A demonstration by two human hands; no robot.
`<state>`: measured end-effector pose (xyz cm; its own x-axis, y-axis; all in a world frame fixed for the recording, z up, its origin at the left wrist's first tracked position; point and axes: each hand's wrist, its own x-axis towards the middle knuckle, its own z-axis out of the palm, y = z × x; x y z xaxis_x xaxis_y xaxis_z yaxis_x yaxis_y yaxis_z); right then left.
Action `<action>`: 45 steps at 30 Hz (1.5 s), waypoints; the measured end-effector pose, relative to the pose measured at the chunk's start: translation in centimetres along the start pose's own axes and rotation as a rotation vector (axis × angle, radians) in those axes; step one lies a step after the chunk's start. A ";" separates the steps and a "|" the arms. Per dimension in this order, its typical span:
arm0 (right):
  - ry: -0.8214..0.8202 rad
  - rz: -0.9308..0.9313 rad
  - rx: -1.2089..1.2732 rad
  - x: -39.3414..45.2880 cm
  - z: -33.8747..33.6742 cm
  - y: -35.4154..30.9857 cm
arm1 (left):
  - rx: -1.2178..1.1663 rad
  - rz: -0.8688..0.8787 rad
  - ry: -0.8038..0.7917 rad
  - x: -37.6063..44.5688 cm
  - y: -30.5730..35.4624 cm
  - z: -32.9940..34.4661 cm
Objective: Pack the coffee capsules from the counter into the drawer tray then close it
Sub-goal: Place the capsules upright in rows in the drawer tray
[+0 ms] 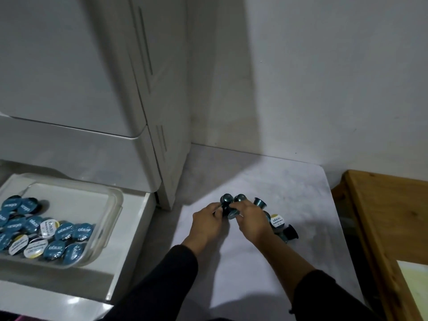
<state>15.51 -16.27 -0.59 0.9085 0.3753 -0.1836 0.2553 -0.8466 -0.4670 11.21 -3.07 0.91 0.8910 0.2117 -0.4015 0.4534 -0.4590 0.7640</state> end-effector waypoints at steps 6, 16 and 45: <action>0.054 -0.032 0.138 -0.7 0.0 0.5 | -0.067 -0.022 0.069 0.7 -0.3 0.6; 0.078 0.207 0.487 -1.2 0.5 0.7 | -0.247 -0.094 0.237 0.5 -0.9 0.5; -0.186 -0.084 0.830 -4.0 -5.8 -21.4 | -0.361 0.212 0.178 -9.5 -4.3 -23.5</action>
<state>8.37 -1.85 15.11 0.8097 0.5420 -0.2250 -0.0715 -0.2894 -0.9545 1.30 17.14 13.28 0.9407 0.3051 -0.1480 0.2110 -0.1847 0.9599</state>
